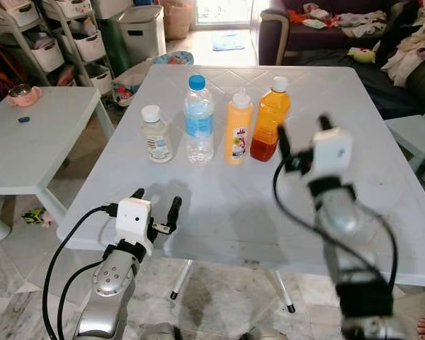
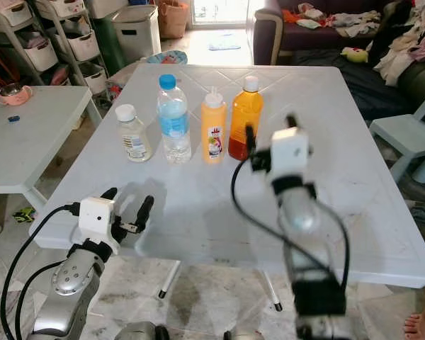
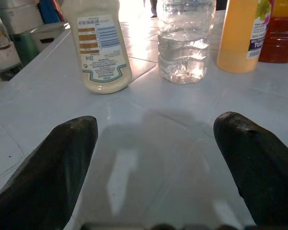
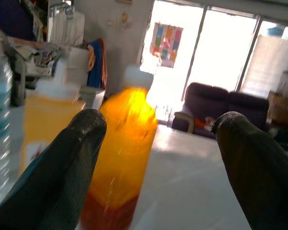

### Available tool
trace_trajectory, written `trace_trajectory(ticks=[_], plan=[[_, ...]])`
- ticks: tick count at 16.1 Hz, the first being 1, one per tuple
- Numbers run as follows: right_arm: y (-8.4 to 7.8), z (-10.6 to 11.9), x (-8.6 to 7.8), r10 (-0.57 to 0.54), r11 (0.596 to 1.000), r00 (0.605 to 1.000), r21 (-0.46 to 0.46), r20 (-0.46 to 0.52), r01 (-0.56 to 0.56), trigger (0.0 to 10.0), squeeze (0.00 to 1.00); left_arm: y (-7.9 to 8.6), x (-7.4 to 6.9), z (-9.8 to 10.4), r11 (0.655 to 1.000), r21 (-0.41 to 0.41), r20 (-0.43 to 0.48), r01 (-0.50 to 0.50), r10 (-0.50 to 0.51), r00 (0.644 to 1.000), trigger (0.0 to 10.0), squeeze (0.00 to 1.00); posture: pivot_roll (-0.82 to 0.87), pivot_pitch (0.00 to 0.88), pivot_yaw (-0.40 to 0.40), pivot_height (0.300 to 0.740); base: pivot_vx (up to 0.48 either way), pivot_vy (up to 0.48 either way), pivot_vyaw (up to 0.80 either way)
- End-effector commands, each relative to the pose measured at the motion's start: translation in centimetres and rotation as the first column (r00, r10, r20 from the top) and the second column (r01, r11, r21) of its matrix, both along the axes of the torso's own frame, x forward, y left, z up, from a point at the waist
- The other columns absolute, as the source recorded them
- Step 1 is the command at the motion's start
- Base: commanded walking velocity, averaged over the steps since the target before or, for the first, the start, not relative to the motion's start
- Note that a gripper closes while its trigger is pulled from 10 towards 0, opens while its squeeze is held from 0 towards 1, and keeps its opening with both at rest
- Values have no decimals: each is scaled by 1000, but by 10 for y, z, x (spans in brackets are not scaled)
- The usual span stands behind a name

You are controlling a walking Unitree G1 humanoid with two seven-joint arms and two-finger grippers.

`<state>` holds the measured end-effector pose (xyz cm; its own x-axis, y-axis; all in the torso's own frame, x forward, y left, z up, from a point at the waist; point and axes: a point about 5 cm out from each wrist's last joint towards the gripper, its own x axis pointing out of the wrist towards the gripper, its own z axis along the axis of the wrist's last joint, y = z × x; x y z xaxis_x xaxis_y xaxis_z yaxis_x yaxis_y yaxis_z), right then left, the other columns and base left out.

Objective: Restocking fridge

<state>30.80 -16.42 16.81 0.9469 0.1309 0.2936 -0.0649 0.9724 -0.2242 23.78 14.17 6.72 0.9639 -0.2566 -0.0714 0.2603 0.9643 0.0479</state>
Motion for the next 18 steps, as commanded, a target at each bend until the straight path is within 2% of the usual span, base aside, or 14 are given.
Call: trace_trajectory(ticks=[1,7,10,14,17,18], plan=[[-3,9,6,-2,1000,1000,3,16,2,10000,0,0,1,6,1000,7,19,16,-16,1000,10000,0,-52,25,47,740,0,0,0],[-14,31,37,-29,998,1000,47,9,29,10000,0,1,0,7,1000,14,10,26,-26,1000,10000,0,-25,34,52,740,0,0,0],[-7,37,53,16,998,1000,58,-22,-15,10000,0,2,1,8,999,21,10,30,-30,1000,10000,0,-13,34,53,740,0,0,0],[6,48,67,91,995,996,47,-26,-90,10000,0,3,0,8,999,27,6,30,-30,1000,10000,0,2,35,52,740,0,0,0],[3,51,72,85,995,996,52,-40,-83,10000,0,4,0,8,999,28,2,30,-30,1000,10000,0,5,37,53,740,0,0,0],[0,49,75,93,994,993,69,-77,-88,9020,0,4,0,7,999,29,-2,32,-32,999,10000,0,7,38,54,740,0,0,0]])
